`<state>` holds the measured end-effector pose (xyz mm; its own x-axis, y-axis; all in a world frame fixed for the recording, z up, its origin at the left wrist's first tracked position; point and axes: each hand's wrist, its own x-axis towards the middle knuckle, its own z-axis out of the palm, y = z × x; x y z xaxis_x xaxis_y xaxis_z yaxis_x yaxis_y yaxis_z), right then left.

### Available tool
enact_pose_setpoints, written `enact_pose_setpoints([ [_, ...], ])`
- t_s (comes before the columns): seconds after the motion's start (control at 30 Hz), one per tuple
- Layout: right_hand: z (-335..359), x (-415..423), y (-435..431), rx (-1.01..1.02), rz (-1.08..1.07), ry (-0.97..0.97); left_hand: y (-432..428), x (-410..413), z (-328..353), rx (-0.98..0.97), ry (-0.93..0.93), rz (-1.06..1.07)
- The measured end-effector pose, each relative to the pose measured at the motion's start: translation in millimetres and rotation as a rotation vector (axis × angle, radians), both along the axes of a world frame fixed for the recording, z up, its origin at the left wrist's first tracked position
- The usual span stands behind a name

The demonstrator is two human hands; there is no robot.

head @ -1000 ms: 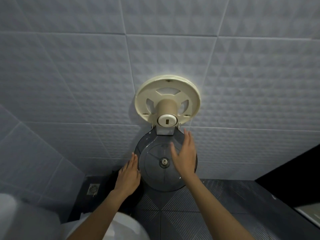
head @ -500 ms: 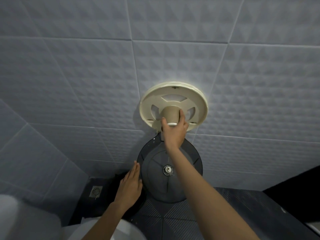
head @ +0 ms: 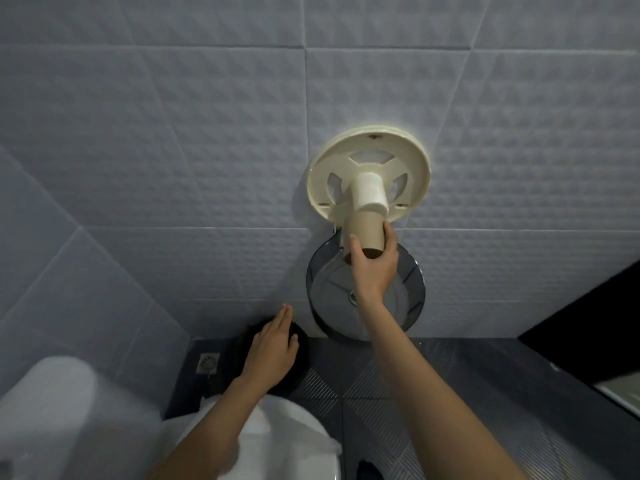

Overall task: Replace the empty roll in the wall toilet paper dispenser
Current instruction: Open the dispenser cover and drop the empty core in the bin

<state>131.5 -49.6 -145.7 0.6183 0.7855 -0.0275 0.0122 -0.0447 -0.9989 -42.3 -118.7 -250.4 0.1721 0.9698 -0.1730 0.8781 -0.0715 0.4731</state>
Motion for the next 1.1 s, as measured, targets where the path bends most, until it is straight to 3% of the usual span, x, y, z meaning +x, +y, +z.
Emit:
enact_pose_setpoints([
  [0.27, -32.1, -37.5, -43.2, -0.005, 0.093, 0.268, -53.7, -86.7, -22.3, -0.029, -0.082, 0.163],
  [0.5, -81.8, -96.7, -28.6, -0.097, 0.357, 0.304, -84.8, -135.1, -87.0, -0.176, -0.141, 0.346],
  [0.8, -233.8, -138.5, -7.7, -0.36, 0.533, 0.312, -111.4, -152.0, -203.9, -0.185, 0.0, 0.544],
  [1.1, -384.2, -144.6, -13.8, -0.656, 0.587, 0.141, -122.3, -133.8, -280.5, -0.088, 0.135, 0.592],
])
